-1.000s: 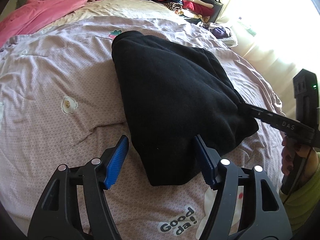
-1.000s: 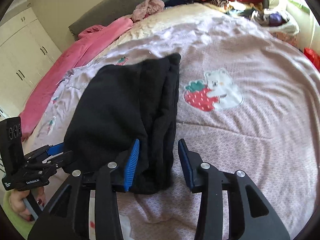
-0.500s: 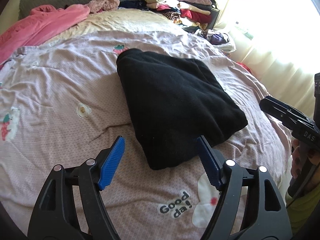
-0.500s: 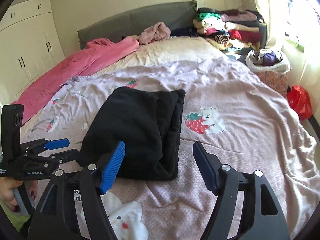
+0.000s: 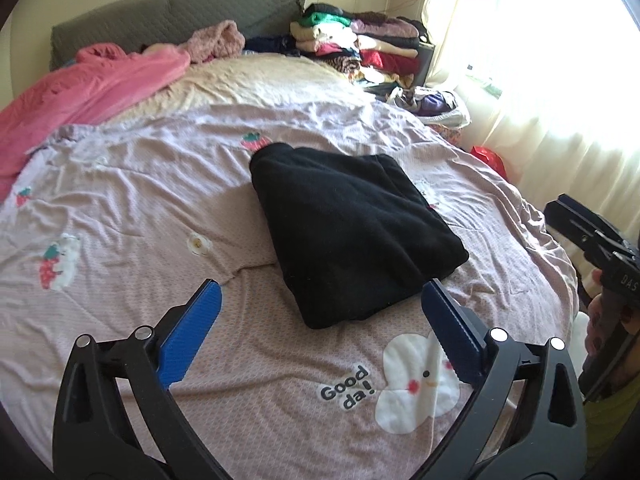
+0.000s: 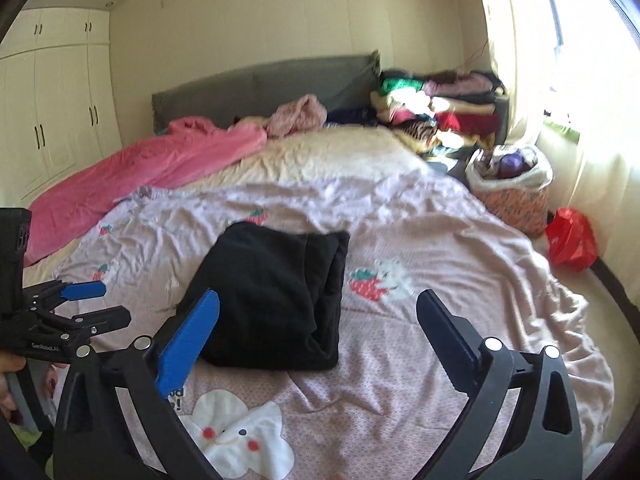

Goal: Fold small clothes

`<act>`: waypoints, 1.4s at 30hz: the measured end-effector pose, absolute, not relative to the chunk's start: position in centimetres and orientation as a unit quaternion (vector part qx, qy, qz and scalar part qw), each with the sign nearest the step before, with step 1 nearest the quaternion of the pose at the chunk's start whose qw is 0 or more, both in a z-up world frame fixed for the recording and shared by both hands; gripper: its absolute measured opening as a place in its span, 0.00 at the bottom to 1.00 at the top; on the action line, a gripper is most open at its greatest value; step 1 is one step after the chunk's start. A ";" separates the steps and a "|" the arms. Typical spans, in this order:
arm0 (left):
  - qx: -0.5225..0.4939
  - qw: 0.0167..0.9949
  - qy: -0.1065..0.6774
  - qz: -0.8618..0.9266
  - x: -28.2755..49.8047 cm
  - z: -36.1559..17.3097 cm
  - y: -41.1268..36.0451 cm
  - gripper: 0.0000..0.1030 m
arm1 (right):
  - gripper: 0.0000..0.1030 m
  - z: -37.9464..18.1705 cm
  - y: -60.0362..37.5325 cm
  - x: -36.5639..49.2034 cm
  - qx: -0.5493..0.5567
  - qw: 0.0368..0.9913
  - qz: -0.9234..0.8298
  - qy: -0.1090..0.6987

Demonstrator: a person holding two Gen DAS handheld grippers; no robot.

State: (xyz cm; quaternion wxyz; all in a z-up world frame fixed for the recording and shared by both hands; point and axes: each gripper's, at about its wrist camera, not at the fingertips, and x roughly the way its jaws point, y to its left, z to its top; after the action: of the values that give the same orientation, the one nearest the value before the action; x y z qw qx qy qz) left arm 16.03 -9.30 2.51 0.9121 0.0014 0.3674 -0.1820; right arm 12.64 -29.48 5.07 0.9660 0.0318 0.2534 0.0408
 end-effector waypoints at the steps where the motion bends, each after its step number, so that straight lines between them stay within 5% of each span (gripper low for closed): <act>1: 0.003 0.914 0.363 -0.179 15.6 2.7 -9.2 0.91 | 0.96 5.2 -29.4 12.2 0.032 0.968 0.038 0.247; 14: -0.007 0.926 0.341 -0.161 11.0 2.6 -7.0 0.91 | 0.96 5.1 -27.0 7.1 0.015 0.976 0.038 0.213; 31: -0.014 0.913 0.386 -0.133 8.8 -3.8 -5.7 0.91 | 0.96 -3.1 -23.5 5.8 0.014 0.947 0.036 0.318; 42: -0.015 0.914 0.385 -0.127 8.7 -3.8 -5.3 0.91 | 0.96 -3.2 -23.2 6.3 0.011 0.948 0.031 0.316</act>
State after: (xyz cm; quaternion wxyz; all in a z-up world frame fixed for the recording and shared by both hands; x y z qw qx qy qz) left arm 8.70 -5.32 -3.83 0.9140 -0.0154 0.3851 -0.1267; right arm 6.26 -23.25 -3.20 0.9483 0.0113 0.3157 0.0309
